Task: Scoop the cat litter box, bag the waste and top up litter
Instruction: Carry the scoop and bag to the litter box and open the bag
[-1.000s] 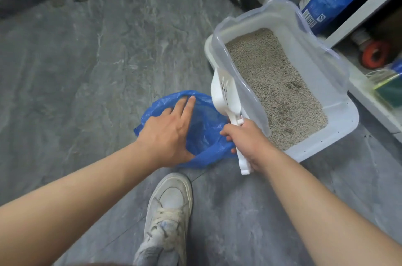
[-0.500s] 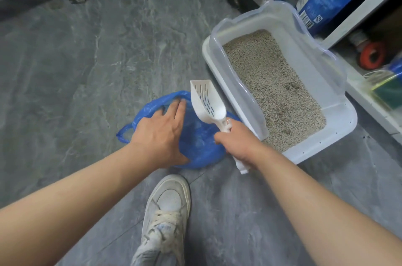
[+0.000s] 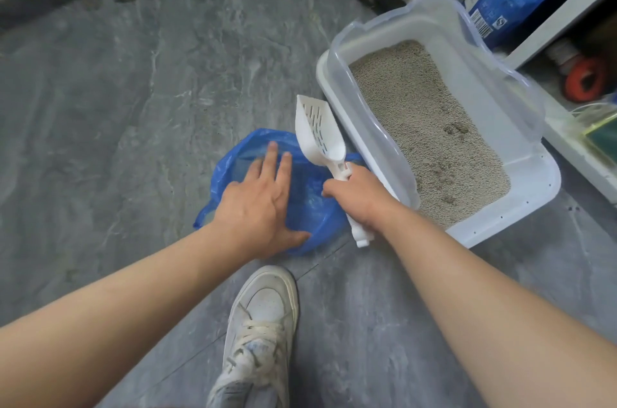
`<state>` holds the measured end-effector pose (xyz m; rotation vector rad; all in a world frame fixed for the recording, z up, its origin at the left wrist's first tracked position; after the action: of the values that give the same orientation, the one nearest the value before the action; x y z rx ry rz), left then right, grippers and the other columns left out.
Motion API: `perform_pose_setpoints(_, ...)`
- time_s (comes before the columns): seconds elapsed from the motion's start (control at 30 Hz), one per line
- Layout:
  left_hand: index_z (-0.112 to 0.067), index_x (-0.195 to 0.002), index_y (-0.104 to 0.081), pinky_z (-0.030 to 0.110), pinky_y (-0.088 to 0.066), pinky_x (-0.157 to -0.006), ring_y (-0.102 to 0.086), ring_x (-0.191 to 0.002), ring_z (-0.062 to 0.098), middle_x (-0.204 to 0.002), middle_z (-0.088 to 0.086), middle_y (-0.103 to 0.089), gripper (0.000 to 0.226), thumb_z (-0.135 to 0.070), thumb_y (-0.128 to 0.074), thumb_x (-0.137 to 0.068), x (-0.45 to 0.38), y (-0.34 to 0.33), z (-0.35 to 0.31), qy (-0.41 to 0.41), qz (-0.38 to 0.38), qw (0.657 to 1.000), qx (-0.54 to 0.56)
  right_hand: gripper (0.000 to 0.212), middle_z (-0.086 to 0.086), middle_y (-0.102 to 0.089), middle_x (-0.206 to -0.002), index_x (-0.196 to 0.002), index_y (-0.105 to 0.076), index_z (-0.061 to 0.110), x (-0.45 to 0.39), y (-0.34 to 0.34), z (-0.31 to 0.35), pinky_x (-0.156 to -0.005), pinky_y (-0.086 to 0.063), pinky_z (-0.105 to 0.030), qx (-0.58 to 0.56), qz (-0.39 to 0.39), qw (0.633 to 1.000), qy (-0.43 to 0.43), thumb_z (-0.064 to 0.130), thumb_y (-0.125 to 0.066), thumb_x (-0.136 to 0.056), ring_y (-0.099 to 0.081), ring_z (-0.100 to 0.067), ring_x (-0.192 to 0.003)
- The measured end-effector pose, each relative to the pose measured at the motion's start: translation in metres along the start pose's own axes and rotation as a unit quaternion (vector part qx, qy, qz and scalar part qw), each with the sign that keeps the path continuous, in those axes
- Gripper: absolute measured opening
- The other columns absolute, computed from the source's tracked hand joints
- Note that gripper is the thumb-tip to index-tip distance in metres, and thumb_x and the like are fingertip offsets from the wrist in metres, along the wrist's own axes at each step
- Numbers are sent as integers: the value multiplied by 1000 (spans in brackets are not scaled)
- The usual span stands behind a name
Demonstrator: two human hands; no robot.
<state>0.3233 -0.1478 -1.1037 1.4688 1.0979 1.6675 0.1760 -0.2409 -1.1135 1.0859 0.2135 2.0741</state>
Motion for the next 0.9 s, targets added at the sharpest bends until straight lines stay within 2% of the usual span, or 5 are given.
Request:
perform_pose_setpoints(0.1, -16, -153, -20, 39, -53, -89, -32, -142, 22, -159, 2, -25, 91, -58, -62, -85, 2, -3, -9, -61, -47, 997, 14, 11, -5, -65, -100, -78, -54, 27, 6, -7, 1, -78, -47, -36, 38, -8, 999, 4, 36, -61, -76, -60, -28, -96)
perform_pose_setpoints(0.17, -20, -149, -26, 41, -53, -87, -36, -139, 21, -152, -2, -31, 76, -45, -61, -87, 1, -7, -11, -74, -38, 996, 28, 9, -7, -65, -103, -79, -53, 28, 10, -9, 1, -76, -45, -34, 31, -6, 1000, 3, 33, -61, -79, -59, -27, -99)
perform_pose_setpoints(0.43, -21, -158, 13, 80, -22, -106, 5, -155, 34, -165, 5, 6, 122, -74, -58, -74, -4, -21, 3, 25, 46, 997, -50, 10, 4, -59, -81, -81, -51, 26, 12, 1, 7, -58, -36, -30, 8, 22, 1000, 13, 25, -60, -85, -54, -15, -72)
perform_pose_setpoints(0.7, -18, -157, 18, 72, -27, -110, 5, -155, 32, -166, 9, 14, 117, -57, -62, -83, -2, -16, 11, 47, 45, 996, -66, 16, -1, -53, -75, -82, -47, 31, -6, 5, 11, -54, -43, -26, -27, 40, 999, -2, 18, -56, -87, -51, -21, -54)
perform_pose_setpoints(0.9, -15, -158, 9, 69, -29, -110, 7, -155, 34, -166, 11, 11, 114, -76, -50, -83, -1, -17, 12, 65, 16, 997, -33, 14, 1, -55, -78, -84, -49, 29, -13, 2, 19, -46, -45, -25, -46, 12, 999, 16, 18, -56, -87, -54, -24, -53)
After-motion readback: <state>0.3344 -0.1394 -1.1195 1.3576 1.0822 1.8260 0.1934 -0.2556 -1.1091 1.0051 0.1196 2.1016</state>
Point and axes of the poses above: each hand's wrist, its own x-axis away from the middle knuckle, its own y-axis out of the back of the hand, z = x × y, the point moved 2 cm from there along -x, towards the middle knuckle
